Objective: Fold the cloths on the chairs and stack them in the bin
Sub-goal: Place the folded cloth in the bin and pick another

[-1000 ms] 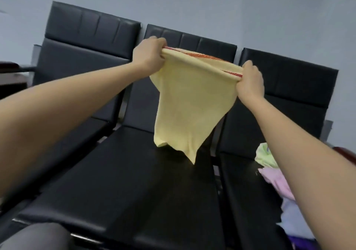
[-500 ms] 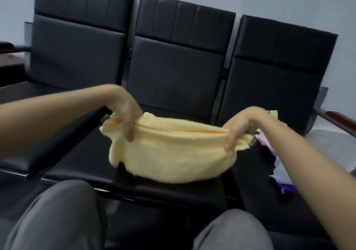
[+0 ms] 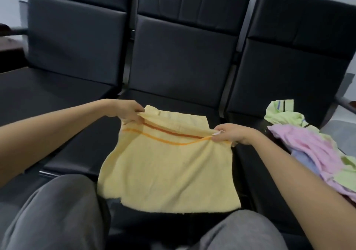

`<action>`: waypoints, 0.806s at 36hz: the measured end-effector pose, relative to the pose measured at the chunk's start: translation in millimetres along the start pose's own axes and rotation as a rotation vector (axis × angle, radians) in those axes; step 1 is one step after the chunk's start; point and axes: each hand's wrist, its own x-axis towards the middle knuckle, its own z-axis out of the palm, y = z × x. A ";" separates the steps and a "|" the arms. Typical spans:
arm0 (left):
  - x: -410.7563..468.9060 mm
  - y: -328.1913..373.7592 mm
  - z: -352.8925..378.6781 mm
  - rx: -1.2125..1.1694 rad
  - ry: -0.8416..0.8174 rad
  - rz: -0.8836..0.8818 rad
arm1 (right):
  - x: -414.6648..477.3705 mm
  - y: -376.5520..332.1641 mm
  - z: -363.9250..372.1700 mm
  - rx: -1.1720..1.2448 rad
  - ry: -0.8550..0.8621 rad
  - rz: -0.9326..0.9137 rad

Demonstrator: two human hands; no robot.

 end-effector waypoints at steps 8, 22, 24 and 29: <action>48.1 -9.7 -12.7 -0.154 0.247 0.034 | 44.6 9.1 -19.0 0.035 0.269 -0.020; 122.6 -1.7 78.1 0.069 0.520 -0.110 | 145.7 16.1 30.5 -0.212 0.400 -0.004; 125.2 -1.0 81.0 0.093 0.568 -0.097 | 152.2 14.7 37.9 -0.305 0.512 -0.034; 129.9 -4.5 81.5 0.086 0.624 -0.144 | 160.1 20.0 39.8 -0.321 0.554 -0.048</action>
